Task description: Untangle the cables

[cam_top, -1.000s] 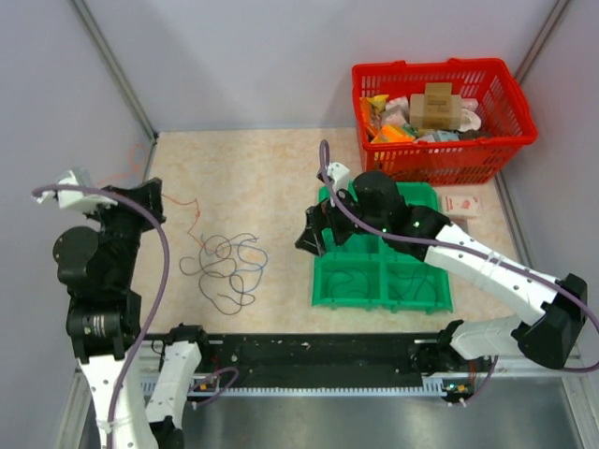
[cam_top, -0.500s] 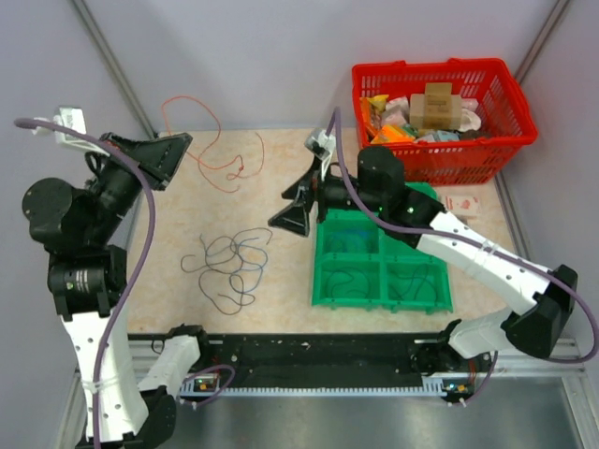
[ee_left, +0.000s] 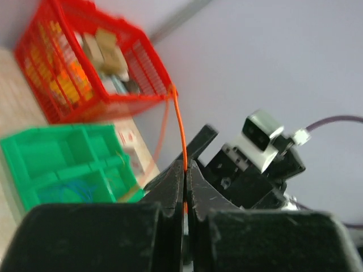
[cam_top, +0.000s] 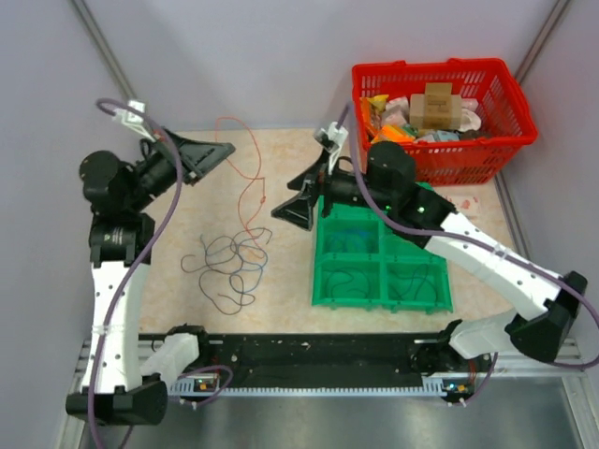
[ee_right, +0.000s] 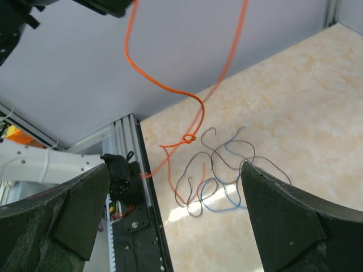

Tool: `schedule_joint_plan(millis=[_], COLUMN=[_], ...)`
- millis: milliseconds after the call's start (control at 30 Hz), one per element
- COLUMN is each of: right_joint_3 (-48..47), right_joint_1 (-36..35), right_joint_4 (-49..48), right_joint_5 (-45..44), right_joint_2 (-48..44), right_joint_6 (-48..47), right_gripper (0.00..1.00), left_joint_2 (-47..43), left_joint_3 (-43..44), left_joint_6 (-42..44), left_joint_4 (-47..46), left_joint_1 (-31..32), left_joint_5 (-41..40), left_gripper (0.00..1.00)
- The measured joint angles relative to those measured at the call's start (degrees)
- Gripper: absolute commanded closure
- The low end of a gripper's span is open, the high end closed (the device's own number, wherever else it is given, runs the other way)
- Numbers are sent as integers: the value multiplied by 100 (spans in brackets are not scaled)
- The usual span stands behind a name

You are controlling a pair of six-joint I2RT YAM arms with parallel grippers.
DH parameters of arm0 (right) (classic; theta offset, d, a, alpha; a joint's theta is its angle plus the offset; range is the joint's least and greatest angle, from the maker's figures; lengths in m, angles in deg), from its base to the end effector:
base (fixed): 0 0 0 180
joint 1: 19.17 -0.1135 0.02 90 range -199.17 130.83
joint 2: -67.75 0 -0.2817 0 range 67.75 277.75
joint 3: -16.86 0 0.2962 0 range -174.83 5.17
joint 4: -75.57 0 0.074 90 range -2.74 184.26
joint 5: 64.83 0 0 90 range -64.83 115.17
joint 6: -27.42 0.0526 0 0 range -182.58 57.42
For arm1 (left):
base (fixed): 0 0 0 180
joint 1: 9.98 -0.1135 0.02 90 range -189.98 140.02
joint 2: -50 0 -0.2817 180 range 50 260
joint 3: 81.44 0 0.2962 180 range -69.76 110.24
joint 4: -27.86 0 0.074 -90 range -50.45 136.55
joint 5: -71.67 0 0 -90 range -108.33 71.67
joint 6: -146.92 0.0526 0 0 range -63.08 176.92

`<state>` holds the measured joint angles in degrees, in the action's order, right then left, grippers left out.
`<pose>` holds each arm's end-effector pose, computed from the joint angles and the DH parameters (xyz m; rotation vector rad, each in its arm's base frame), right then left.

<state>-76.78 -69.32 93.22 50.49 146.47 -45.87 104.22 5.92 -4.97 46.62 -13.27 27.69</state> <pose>0.2214 0.3004 0.4602 -0.8511 1.5476 1.2309 0.2122 -0.0257 0.5314 -0.1050 1.5407 -1.3561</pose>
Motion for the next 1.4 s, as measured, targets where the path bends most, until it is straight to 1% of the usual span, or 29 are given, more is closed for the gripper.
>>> schedule_joint_plan(millis=[67, 133, 200, 267, 433, 567, 700, 867, 967, 1067, 1233, 1333, 1400], right_joint_3=[251, 420, 472, 472, 743, 767, 796, 1491, 1709, 1722, 1971, 2096, 2098], right_joint_1=[199, 599, 905, 1038, 1497, 1626, 1633, 1547, 1300, 1019, 863, 778, 605], right_joint_4=[168, 291, 404, 483, 363, 328, 155, -1132, -1473, -1655, -1888, -1810, -1565], right_joint_5=[120, 332, 466, 525, 1080, 1397, 2022, 2848, 3029, 3117, 3132, 2988, 2640], right_joint_2=[-345, -702, -968, -1145, -1539, -1379, -1012, -861, -833, -813, -975, -1106, -1161], right_joint_6=[85, 160, 146, 140, 278, 214, 254, 1045, 1322, 1451, 1582, 1534, 1331], right_gripper=[3, 3, 4, 3, 2, 1, 1, 1, 2, 2, 4, 10, 21], left_joint_2=[232, 485, 680, 778, 920, 1064, 1093, 1080, 1082, 1102, 1143, 1198, 1231], left_joint_3=[-181, -247, -289, -334, -413, -417, -420, -420, -420, -417, -398, -345, -334], left_joint_6=[15, 142, 328, 514, 975, 1189, 1388, 1572, 1582, 1585, 1600, 1591, 1567], left_joint_4=[17, 79, 96, 129, 232, 280, 398, 573, 625, 658, 748, 776, 780], left_joint_1=[352, 898, 1416, 1749, 2173, 2422, 2570, 2583, 2583, 2583, 2583, 2583, 2583], left_joint_5=[42, 68, 114, 155, 328, 579, 739, 728, 708, 682, 527, 461, 417], left_gripper=[100, 100, 100, 100, 100, 100, 100, 100, 100, 100, 100, 100, 100])
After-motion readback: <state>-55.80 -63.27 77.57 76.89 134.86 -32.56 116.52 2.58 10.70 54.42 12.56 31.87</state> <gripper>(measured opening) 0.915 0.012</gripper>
